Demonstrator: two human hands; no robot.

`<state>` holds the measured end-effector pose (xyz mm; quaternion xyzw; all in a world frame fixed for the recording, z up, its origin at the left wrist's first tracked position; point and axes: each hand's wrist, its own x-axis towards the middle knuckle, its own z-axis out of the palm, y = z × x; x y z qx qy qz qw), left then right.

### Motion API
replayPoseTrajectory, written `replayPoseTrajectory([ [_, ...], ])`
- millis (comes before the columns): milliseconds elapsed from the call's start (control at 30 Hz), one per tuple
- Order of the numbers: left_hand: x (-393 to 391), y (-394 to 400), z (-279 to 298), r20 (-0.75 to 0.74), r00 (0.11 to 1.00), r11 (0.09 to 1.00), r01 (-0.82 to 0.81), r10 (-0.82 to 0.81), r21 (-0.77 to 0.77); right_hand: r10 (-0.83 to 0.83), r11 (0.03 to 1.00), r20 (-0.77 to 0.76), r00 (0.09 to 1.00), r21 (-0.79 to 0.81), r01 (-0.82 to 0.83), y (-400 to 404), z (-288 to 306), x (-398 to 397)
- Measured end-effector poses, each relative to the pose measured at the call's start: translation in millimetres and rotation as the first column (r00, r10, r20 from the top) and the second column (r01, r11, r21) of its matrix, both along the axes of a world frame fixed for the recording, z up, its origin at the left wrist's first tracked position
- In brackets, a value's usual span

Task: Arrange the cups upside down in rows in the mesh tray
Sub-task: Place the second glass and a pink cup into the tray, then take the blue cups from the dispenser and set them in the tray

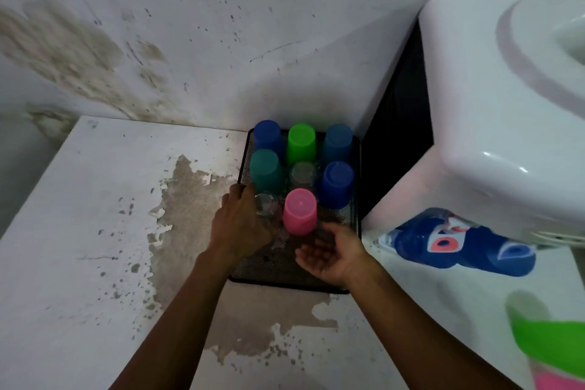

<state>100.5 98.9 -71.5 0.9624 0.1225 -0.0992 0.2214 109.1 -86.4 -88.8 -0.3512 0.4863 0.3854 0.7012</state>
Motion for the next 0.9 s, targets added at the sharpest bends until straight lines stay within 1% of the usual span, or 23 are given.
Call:
replayPoseTrajectory([
  [67, -8.7, -4.8, 4.2, 0.069, 0.998, 1.0, -0.004, 0.004, -0.004, 0.106, 0.993, 0.043, 0.993, -0.059, -0.103, -8.2, 6.9, -11.2],
  [133, -20.7, -13.8, 10.1, 0.238, 0.97, 0.997, -0.035, 0.049, -0.065, 0.229, 0.966, 0.104, 0.968, -0.144, -0.213, -18.4, 14.9, -24.0],
  [200, -34.4, -27.0, 16.7, 0.43, 0.897, 0.987, -0.037, 0.102, -0.157, 0.33, 0.923, 0.181, 0.926, -0.268, -0.277, -29.8, 21.0, -37.2],
  [267, -47.0, -41.6, 21.8, 0.575, 0.814, 0.98, 0.036, 0.086, -0.197, 0.421, 0.857, 0.231, 0.877, -0.418, -0.301, -41.0, 22.6, -48.4],
  [333, -58.3, -61.4, 22.9, 0.645, 0.762, 0.969, 0.11, 0.061, -0.221, 0.49, 0.79, 0.255, 0.833, -0.534, -0.302, -55.7, 24.6, -59.5],
  [400, -67.2, -83.0, 22.1, 0.658, 0.751, 0.956, 0.158, 0.047, -0.249, 0.527, 0.74, 0.262, 0.809, -0.61, -0.285, -69.8, 23.9, -69.4],
  [467, -74.6, -108.0, 18.3, 0.626, 0.78, 0.931, 0.227, 0.001, -0.285, 0.527, 0.701, 0.272, 0.805, -0.675, -0.231, -90.9, 21.9, -81.8],
  [533, -77.6, -132.0, 13.9, 0.52, 0.853, 0.903, 0.252, -0.037, -0.348, 0.497, 0.655, 0.294, 0.816, -0.744, -0.131, -112.8, 19.4, -92.1],
  [600, -75.7, -153.8, 11.7, 0.381, 0.923, 0.893, 0.215, -0.054, -0.395, 0.482, 0.558, 0.287, 0.828, -0.829, -0.037, -132.1, 18.1, -98.4],
  [667, -71.5, -179.2, 10.8, 0.238, 0.969, 0.889, 0.165, -0.066, -0.427, 0.438, 0.469, 0.303, 0.846, -0.88, 0.072, -152.4, 24.0, -102.1],
  [700, -68.8, -191.8, 10.2, 0.17, 0.983, 0.885, 0.134, -0.063, -0.445, 0.409, 0.441, 0.332, 0.85, -0.887, 0.134, -162.9, 27.4, -102.1],
  [767, -62.3, -211.4, 6.3, 0.089, 0.995, 0.868, 0.079, -0.04, -0.49, 0.367, 0.403, 0.393, 0.843, -0.884, 0.237, -181.4, 30.4, -97.5],
  [833, -56.0, -228.0, 2.2, 0.051, 0.999, 0.854, 0.04, -0.016, -0.519, 0.367, 0.368, 0.424, 0.828, -0.884, 0.29, -195.8, 30.5, -88.9],
  [900, -51.0, -242.1, -1.6, 0.027, 1.0, 0.848, 0.014, 0.0, -0.529, 0.392, 0.352, 0.433, 0.812, -0.886, 0.303, -206.1, 28.2, -80.5],
])
